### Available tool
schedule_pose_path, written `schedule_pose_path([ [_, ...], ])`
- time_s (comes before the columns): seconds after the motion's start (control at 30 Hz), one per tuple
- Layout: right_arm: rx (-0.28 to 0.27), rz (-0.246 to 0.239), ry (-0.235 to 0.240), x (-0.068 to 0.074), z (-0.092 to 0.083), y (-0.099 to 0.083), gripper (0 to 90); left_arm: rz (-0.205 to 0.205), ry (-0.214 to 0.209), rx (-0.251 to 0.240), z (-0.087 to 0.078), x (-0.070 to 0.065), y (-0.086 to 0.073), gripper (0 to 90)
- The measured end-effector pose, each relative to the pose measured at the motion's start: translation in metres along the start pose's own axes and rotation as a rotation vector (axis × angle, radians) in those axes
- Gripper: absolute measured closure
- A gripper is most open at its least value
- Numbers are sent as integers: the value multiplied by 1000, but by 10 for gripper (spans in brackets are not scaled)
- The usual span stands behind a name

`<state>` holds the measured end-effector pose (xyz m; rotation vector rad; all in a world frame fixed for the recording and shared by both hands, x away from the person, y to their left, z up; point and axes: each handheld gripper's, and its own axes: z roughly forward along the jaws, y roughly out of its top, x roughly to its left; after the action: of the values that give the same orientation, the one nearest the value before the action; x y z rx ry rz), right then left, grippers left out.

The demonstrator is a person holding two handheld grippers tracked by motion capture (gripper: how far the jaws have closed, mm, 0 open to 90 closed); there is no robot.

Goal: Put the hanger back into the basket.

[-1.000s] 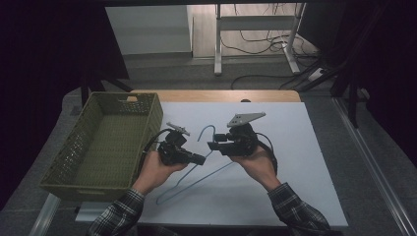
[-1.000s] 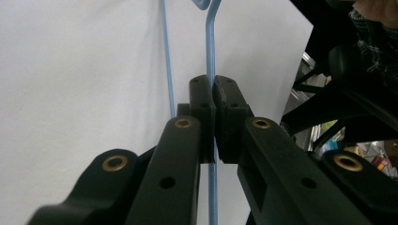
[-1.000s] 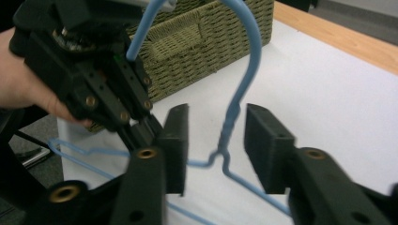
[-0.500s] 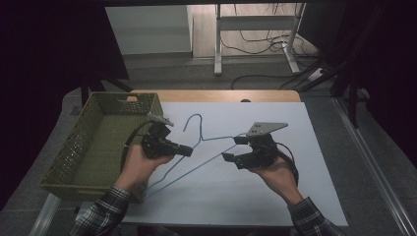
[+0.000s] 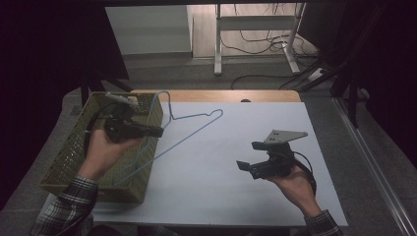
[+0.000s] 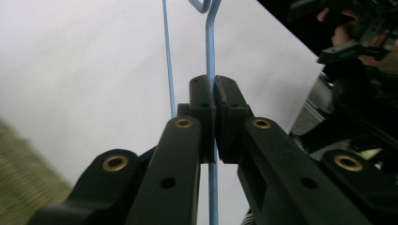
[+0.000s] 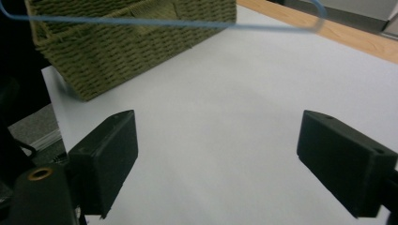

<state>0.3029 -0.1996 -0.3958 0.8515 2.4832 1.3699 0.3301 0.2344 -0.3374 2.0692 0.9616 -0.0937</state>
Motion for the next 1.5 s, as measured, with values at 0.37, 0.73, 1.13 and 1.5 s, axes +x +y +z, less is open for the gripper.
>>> schedule_pose_path([
  [0.37,16,58,-27,-12,-9,-27,98,-53,102,-45,-45,40,-21,879],
  [0.73,36,98,-61,-24,-18,-45,96,-98,194,-112,-93,77,-55,879],
  [1.13,46,127,-75,-32,-22,-56,95,-110,234,-162,-121,120,-89,879],
  [1.5,64,133,-75,-34,-19,-60,95,-128,211,-155,-92,160,-120,878],
])
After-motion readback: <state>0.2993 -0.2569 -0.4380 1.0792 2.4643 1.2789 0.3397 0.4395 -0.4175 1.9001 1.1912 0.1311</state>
